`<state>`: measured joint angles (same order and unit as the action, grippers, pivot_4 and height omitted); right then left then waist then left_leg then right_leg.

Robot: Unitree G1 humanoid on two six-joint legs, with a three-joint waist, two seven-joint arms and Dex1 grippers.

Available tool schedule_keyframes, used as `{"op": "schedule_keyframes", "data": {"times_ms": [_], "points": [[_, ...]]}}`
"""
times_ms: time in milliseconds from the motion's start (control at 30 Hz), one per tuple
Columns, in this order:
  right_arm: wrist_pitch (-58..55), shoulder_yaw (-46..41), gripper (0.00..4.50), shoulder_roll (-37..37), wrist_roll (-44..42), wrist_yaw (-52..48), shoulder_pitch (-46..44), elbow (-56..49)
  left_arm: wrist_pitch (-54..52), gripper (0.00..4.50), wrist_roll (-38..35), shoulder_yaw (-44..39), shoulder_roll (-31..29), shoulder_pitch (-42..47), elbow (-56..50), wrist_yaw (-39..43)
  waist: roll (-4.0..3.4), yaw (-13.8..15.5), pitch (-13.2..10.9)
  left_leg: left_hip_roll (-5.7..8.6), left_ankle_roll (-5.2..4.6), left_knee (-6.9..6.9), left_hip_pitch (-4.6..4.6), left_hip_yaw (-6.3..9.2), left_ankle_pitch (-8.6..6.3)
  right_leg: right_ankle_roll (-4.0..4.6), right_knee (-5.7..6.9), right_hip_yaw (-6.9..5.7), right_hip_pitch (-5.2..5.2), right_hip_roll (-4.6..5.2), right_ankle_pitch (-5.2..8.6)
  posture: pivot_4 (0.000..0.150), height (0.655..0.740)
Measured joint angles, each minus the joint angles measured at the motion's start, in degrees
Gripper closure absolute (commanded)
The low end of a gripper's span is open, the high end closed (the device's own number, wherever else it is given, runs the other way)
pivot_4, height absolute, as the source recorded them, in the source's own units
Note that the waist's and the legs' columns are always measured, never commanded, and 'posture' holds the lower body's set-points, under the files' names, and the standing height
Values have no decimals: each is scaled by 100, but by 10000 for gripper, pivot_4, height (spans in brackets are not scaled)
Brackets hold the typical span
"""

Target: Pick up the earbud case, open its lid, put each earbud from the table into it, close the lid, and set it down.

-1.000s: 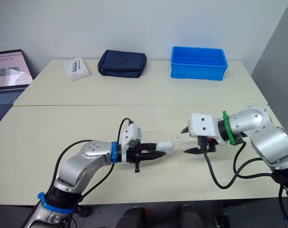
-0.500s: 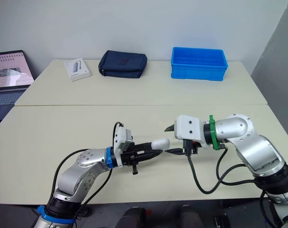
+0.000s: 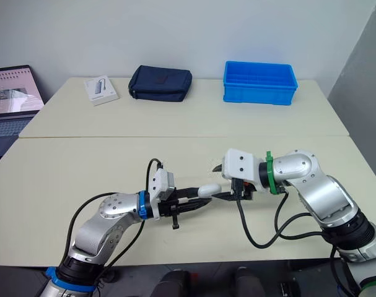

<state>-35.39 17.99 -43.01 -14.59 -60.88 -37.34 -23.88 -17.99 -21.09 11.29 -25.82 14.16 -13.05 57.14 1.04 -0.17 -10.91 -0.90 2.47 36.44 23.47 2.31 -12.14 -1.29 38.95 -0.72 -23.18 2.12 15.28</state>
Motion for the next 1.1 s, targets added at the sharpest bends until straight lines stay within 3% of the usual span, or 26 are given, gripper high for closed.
{"op": "schedule_keyframes", "data": {"times_ms": [300,467,667,967,1100], "points": [[-274,-350,12599,-13,-195,-33,-168,125,81,37168,-53,164,19,-36,16,66,0,1,0,-1,0,0,0,-1,0,0,-1,1,0,0,0,1500,7218],[-280,-784,12599,-333,-519,-229,-55,90,-52,37168,-277,-247,147,-118,58,-297,0,2,0,-1,-1,0,1,1,0,0,-1,-2,0,0,0,1500,7218],[257,-1666,12599,-782,-592,-264,1011,68,-35,37168,-341,-897,117,-268,219,-728,1,7,0,0,-1,-1,1,-3,0,-1,-3,2,0,0,0,1500,7218],[1041,-3599,12599,-867,-444,113,3411,386,612,37168,-192,-1843,350,-509,506,-1784,5,27,3,1,0,0,-1,-12,0,-4,-3,10,2,2,-2,1500,7218],[1249,-4048,2875,-865,-450,116,4002,471,652,37168,-167,-1835,406,-592,485,-1946,7,13,4,0,0,0,-4,-15,0,-5,-3,12,3,1,-2,1500,7218]]}}
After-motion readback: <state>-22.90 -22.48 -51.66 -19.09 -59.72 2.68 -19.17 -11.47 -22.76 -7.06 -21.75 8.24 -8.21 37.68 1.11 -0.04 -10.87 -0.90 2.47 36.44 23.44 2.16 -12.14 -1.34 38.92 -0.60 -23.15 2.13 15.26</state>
